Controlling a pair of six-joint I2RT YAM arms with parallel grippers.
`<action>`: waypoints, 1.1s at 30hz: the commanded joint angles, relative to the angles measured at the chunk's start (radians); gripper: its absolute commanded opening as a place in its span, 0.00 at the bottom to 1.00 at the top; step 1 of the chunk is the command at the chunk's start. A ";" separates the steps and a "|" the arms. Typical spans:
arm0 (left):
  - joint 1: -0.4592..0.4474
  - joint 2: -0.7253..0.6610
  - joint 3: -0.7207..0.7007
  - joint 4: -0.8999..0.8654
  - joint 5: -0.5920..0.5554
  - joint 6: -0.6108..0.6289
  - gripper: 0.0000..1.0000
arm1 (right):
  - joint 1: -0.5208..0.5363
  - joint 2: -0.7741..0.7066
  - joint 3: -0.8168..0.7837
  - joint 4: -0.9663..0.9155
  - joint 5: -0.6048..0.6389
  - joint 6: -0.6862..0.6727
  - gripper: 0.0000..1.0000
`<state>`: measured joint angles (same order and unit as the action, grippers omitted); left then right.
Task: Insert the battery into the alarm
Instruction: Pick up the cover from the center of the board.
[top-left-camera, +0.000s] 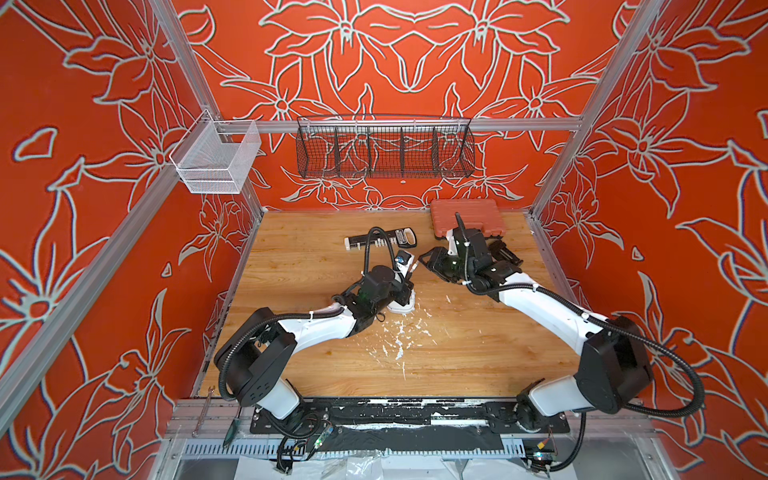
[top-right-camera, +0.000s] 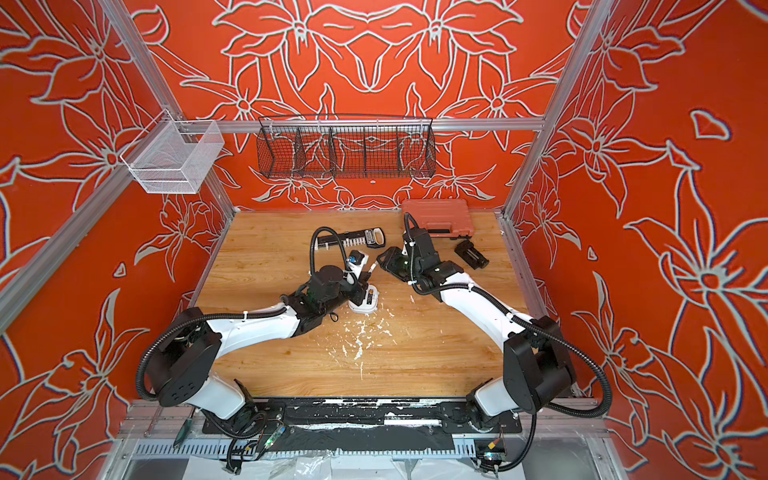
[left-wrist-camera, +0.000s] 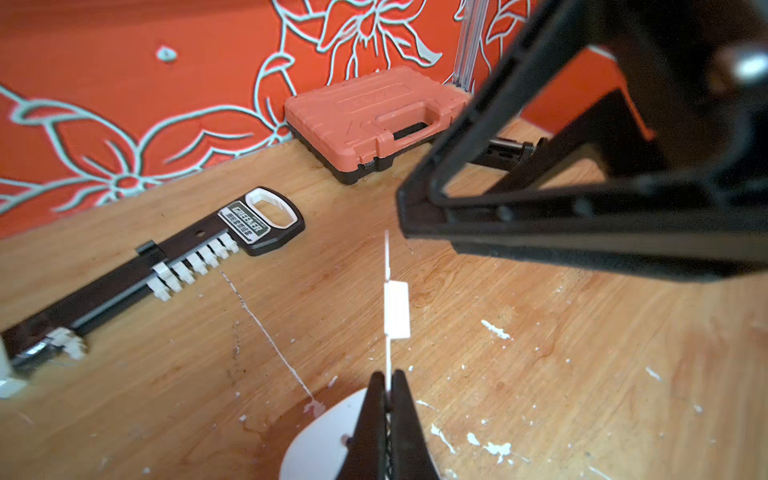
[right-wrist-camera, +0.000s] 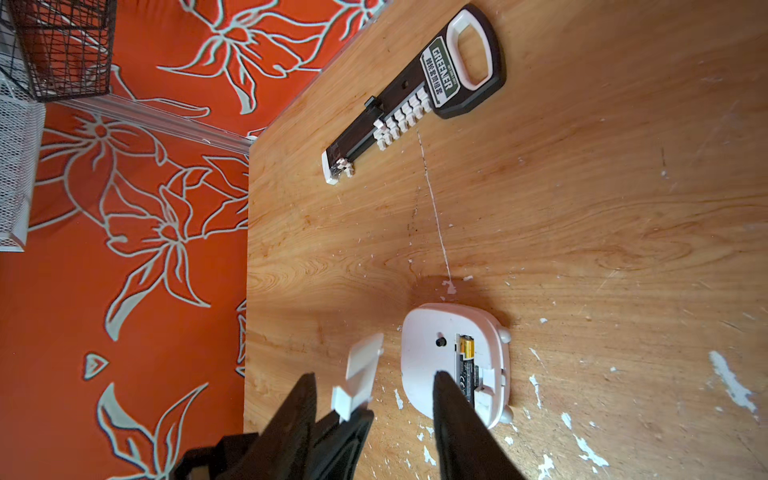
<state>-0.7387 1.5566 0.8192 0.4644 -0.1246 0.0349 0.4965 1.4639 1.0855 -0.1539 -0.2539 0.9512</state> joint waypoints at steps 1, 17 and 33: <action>-0.048 -0.023 0.012 0.004 -0.156 0.149 0.00 | 0.001 -0.007 0.008 -0.026 0.024 0.040 0.44; -0.155 0.023 0.009 0.111 -0.363 0.314 0.00 | 0.000 0.006 -0.038 0.026 -0.013 0.125 0.32; -0.180 0.029 -0.009 0.131 -0.382 0.372 0.00 | -0.001 0.013 -0.056 0.062 -0.035 0.181 0.19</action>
<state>-0.9100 1.5795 0.8177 0.5491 -0.4961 0.3817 0.4965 1.4662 1.0328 -0.0917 -0.2886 1.1099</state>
